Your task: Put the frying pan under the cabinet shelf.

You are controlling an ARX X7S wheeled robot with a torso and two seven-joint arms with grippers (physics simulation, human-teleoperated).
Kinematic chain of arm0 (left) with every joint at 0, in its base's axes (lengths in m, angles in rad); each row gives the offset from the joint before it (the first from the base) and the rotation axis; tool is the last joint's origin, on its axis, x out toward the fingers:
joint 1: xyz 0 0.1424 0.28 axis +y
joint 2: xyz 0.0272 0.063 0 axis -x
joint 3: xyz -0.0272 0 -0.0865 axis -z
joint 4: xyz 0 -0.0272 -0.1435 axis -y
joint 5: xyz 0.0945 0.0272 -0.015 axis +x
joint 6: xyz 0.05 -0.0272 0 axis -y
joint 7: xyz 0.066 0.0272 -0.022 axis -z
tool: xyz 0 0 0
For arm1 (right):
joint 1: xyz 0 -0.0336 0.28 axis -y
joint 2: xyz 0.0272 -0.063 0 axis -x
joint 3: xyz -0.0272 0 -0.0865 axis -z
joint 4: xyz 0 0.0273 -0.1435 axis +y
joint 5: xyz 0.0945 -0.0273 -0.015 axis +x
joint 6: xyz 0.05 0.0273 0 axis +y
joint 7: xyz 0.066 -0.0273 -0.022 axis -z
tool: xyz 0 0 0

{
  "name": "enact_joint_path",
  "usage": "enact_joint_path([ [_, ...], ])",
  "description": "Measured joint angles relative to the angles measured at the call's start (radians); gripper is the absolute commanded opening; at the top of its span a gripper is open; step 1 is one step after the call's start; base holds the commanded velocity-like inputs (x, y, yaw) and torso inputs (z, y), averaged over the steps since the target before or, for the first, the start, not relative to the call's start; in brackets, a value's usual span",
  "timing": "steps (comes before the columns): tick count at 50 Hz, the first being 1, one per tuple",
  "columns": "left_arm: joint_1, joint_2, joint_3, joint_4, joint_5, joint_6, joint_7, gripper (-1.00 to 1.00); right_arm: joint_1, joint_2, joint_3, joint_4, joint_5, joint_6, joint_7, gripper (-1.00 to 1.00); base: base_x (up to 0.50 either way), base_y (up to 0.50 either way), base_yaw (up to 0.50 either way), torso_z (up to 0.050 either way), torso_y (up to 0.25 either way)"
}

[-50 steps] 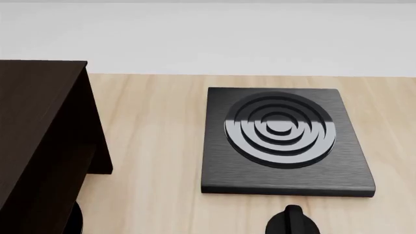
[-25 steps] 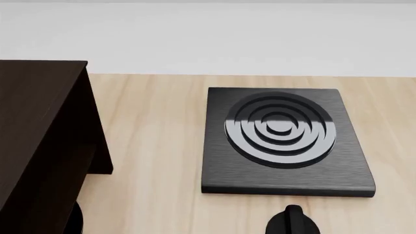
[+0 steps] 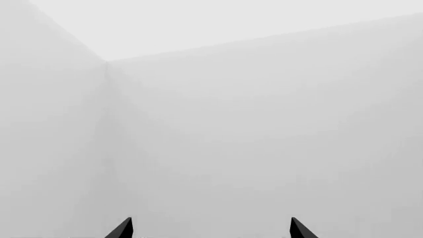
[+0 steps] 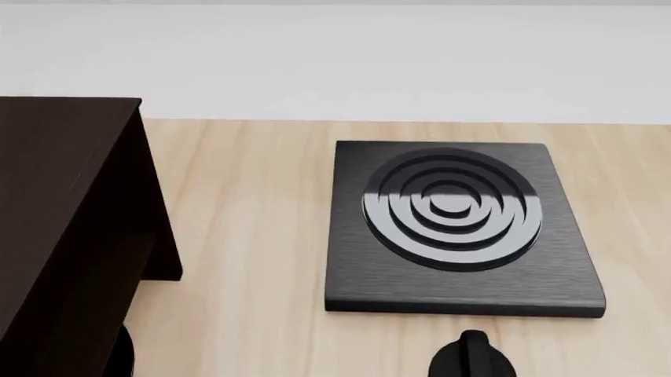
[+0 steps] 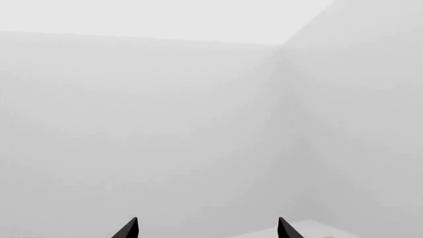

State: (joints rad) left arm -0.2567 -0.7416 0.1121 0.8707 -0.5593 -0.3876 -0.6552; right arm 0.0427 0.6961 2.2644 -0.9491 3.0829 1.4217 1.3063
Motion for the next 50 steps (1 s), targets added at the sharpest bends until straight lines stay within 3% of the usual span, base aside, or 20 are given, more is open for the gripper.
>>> enact_joint_path([
  [7, -0.014, -0.014, 0.013, -0.001, -0.022, -0.014, -0.001, 1.0, -0.004, 0.005, 0.018, -0.009, -0.02, -0.004, -0.041, 1.0, 0.02, -0.02, -0.03, -0.003, 0.0],
  [23, -0.034, -0.037, 0.031, -0.003, -0.058, -0.035, -0.006, 1.0, 0.321, 0.12, -0.656, -0.013, -0.608, -0.059, -0.151, 1.0, 0.02, -0.02, -0.03, -0.003, 0.0],
  [41, -0.046, -0.039, 0.039, -0.006, -0.081, -0.048, -0.013, 1.0, 0.6, 0.164, -1.232, 0.065, -1.032, -0.104, -0.237, 1.0, 0.02, -0.02, -0.03, -0.002, 0.0],
  [50, -0.063, 0.006, 0.029, 0.049, -0.088, -0.101, -0.048, 1.0, 0.699, 0.139, -1.425, 0.091, -1.17, -0.112, -0.279, 1.0, 0.0, 0.0, 0.0, -0.001, 0.0],
])
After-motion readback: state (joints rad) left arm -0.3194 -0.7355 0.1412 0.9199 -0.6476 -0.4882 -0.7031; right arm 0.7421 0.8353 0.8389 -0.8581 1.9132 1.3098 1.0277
